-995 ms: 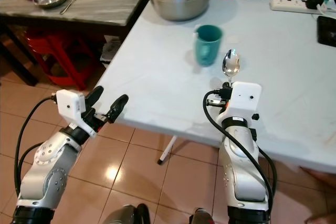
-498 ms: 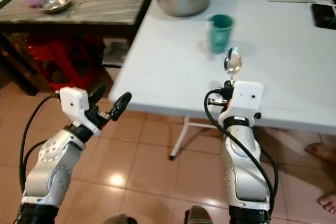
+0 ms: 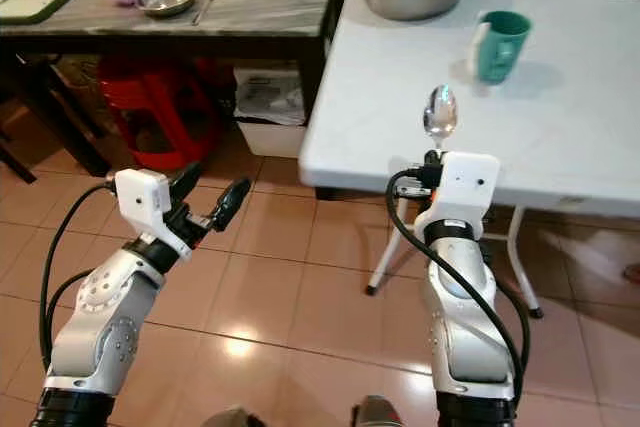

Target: Setting the table

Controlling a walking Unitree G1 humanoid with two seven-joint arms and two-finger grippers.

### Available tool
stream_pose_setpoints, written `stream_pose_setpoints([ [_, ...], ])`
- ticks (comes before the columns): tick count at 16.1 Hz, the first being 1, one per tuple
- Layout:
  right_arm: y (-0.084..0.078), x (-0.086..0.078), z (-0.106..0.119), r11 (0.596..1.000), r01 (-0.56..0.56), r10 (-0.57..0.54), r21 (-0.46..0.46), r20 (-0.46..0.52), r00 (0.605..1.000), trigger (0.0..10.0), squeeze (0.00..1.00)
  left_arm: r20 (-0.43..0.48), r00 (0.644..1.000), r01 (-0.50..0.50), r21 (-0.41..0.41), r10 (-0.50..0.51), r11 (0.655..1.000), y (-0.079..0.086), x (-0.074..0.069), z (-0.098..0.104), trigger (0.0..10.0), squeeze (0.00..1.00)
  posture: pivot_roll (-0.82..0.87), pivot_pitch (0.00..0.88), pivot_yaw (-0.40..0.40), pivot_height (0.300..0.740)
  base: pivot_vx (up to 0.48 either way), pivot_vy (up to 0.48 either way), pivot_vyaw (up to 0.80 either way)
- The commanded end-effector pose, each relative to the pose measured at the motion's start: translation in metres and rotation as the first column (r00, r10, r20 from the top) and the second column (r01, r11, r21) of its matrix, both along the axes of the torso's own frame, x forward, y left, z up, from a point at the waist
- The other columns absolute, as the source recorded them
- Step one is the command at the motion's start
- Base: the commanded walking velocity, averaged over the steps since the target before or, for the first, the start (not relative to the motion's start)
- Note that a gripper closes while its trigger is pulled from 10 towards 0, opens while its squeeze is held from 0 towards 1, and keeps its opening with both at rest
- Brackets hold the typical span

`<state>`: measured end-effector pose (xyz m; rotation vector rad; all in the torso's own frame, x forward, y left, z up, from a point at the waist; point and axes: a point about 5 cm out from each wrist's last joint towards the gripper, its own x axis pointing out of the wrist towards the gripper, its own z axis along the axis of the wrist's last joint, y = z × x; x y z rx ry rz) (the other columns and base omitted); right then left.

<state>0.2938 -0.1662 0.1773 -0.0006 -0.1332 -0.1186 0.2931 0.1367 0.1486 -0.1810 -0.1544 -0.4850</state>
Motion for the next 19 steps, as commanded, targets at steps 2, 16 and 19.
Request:
stream_pose_setpoints([
  [2, 0.01, -0.0005, 0.0038, 0.999, -0.031, 0.031, 0.016, 0.025, 0.999, 10.0, 0.0, -0.013, 0.999, -0.032, 0.022, 0.033, 0.999, 0.0096, -0.0021, -0.0043, 10.0, 0.0, -0.16, 0.157, 0.09, 0.74, 0.0, 0.48, 0.0],
  [16, 0.0031, 0.0014, 0.0047, 1.0, -0.022, 0.022, 0.004, 0.033, 0.999, 10.0, 0.0, -0.024, 0.999, -0.045, -0.007, 0.045, 0.999, 0.0079, -0.0037, -0.0046, 10.0, 0.0, -0.15, 0.163, 0.091, 0.74, 0.041, 0.226, 0.0],
  [19, 0.0041, 0.0012, 0.0049, 1.0, -0.027, 0.027, 0.002, 0.036, 0.999, 10.0, 0.0, -0.024, 0.999, -0.039, -0.009, 0.039, 0.999, 0.0067, -0.0047, -0.0049, 10.0, 0.0, -0.15, 0.163, 0.092, 0.74, 0.37, 0.0, 0.0],
])
